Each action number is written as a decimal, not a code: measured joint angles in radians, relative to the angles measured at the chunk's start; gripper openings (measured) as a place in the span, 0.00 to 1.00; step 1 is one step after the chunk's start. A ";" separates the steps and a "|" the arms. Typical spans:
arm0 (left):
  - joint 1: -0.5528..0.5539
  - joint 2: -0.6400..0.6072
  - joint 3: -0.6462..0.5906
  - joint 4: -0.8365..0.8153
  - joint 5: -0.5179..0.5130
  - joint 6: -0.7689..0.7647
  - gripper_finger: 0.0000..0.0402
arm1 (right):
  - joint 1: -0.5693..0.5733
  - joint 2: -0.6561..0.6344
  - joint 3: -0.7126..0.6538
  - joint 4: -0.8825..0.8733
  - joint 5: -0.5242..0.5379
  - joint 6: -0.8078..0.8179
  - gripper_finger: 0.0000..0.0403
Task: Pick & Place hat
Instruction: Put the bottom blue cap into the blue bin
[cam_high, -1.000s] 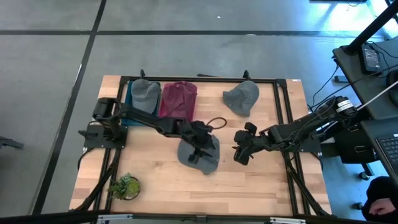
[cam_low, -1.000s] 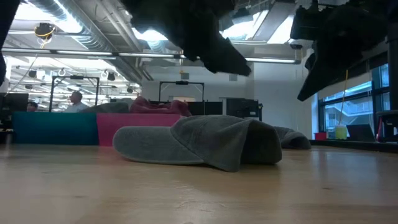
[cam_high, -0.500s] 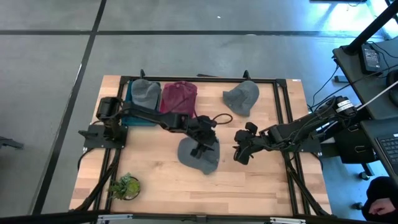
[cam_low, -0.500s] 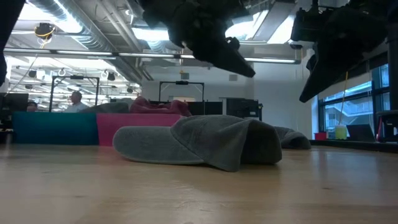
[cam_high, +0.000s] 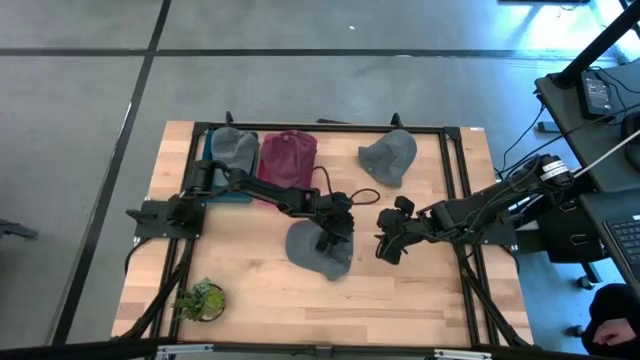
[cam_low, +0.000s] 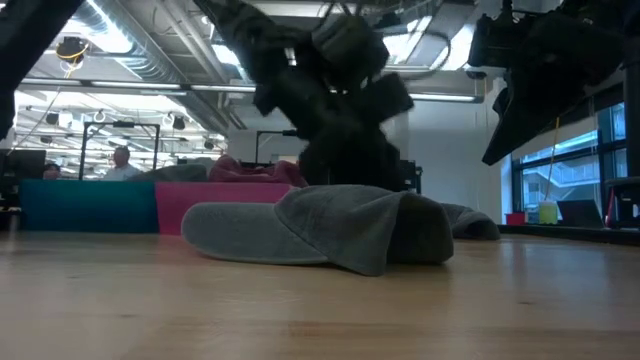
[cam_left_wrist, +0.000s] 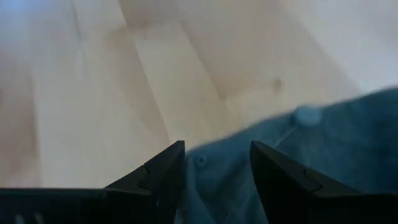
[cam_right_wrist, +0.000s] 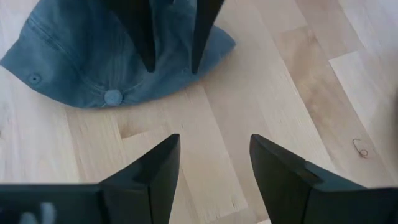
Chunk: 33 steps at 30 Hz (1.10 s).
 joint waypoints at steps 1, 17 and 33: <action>0.000 0.013 0.000 0.000 -0.002 0.000 0.44 | 0.000 0.000 0.000 0.000 0.000 0.000 0.48; -0.001 0.073 0.006 -0.097 0.007 -0.034 0.31 | 0.000 0.000 0.000 0.000 0.000 0.000 0.48; 0.030 -0.151 -0.004 -0.162 -0.026 -0.276 0.02 | 0.000 0.000 0.000 -0.002 0.021 -0.004 0.48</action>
